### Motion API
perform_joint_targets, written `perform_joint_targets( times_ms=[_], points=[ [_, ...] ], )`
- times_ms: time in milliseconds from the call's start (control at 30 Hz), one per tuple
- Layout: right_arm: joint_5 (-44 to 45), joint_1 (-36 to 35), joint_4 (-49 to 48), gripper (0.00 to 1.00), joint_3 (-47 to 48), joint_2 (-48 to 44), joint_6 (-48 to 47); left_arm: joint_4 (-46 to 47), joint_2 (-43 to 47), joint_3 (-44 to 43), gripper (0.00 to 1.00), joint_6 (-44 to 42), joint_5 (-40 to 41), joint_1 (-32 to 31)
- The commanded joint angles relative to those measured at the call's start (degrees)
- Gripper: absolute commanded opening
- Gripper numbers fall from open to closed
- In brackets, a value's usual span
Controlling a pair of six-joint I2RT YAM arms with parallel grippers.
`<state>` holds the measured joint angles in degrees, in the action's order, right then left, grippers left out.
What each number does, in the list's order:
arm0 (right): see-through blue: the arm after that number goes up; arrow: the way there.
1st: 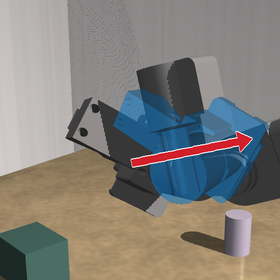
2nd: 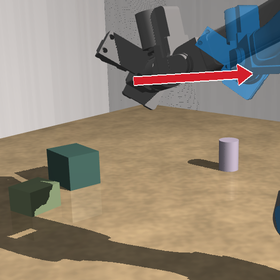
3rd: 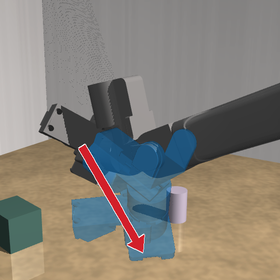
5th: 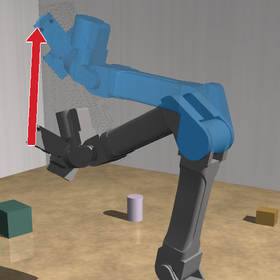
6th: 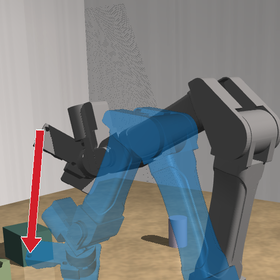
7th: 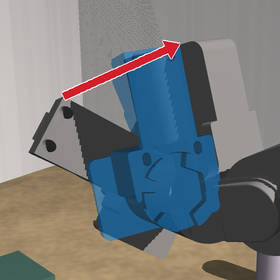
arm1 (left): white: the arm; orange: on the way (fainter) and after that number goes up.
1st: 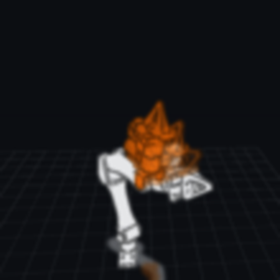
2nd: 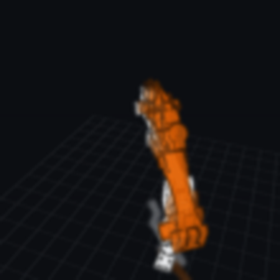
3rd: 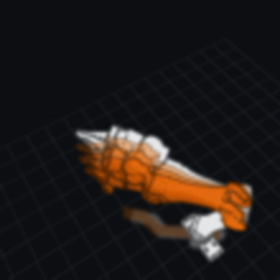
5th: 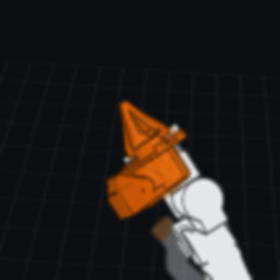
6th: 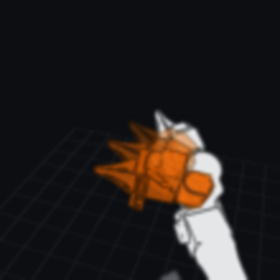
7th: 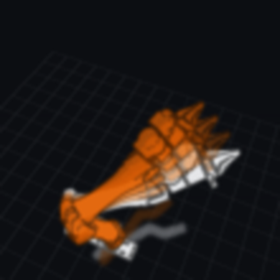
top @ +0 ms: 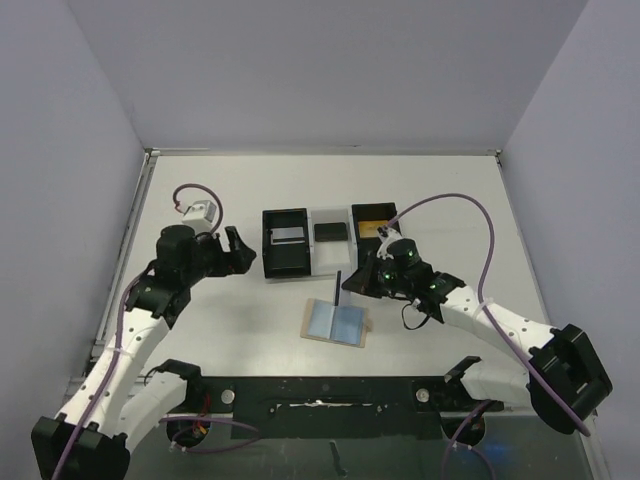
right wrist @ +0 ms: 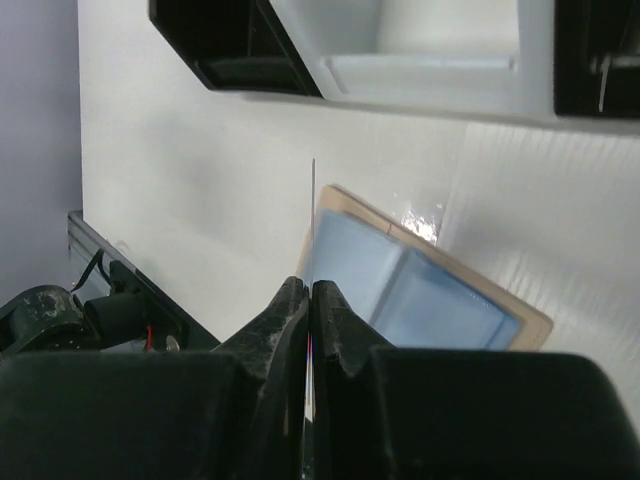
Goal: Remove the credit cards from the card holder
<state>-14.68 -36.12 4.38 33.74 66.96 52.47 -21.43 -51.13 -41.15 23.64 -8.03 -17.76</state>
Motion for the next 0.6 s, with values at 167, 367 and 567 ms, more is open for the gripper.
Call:
perform_joint_targets(
  times_ms=[167,367,567],
  points=[
    [16.8,-6.4,4.1,0.0,14.9,1.2,-13.6,-0.9,2.9,-0.3,0.84,-5.1,1.5,9.2],
    [28.0,-11.5,-0.3,0.0,18.5,3.2,-24.5,0.4,5.4,1.0,0.84,-3.8,8.1,9.3],
    [39.5,-12.1,-3.8,0.0,19.6,4.3,-42.1,0.6,9.3,2.1,0.84,-2.9,13.1,9.3]
  ],
)
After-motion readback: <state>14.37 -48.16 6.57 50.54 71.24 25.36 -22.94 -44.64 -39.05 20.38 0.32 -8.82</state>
